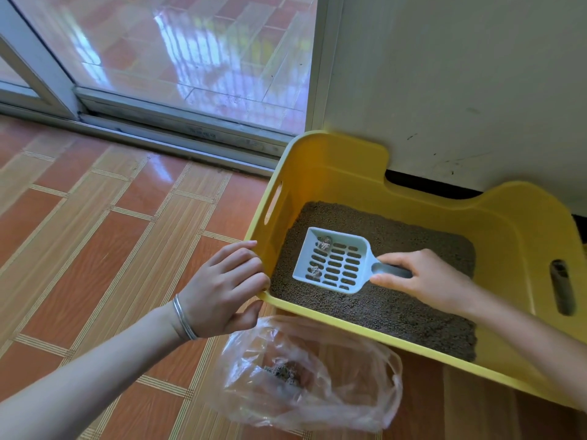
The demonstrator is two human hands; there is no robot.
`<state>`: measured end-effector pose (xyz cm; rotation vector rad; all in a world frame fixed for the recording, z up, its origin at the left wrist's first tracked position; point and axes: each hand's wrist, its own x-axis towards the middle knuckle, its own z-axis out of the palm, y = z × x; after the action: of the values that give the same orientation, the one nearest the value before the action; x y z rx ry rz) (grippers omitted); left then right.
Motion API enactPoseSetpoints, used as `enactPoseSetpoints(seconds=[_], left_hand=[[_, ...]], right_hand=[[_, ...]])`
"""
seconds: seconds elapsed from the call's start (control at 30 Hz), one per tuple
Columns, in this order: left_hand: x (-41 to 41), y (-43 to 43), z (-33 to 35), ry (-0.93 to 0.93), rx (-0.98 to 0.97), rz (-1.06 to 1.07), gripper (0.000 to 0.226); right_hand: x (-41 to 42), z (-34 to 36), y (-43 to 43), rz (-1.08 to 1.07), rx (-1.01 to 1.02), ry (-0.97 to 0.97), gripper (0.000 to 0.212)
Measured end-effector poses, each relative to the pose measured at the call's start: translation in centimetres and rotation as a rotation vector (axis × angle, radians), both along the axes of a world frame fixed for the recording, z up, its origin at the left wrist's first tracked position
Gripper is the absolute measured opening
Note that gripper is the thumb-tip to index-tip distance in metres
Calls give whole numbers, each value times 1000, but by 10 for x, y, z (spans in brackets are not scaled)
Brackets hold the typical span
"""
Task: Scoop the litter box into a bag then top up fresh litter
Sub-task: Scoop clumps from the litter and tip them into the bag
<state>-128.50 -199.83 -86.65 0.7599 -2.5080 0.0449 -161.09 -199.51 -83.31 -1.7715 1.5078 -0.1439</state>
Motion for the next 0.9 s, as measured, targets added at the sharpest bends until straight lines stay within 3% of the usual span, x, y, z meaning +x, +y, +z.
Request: enactPoseSetpoints(seconds=[0.27,0.4,0.63,0.7,0.77,0.83,0.9], left_hand=[[2,5,12,-128,110,9,21],[5,11,31,-102,226,-22,18],[32,39,44,-39,164,88,14],[37,53,38,-114,225,176,22],[36,69,26,-243,371,286,45],[31,83,10,-479,571,414,65],[24,92,-1,-648,729,499,63]], right_hand=[[4,29,16,-24,-37,-48,21],[11,63,29,-26,-87,-114,29],[22,98,66,104,-132,-139,34],[30,97,79,146,-100,-125,25],[41,90,93,172,-44,-97,23],[50,74,106,184,-23,-59,28],[58,56,117,203,-25,-22,41]])
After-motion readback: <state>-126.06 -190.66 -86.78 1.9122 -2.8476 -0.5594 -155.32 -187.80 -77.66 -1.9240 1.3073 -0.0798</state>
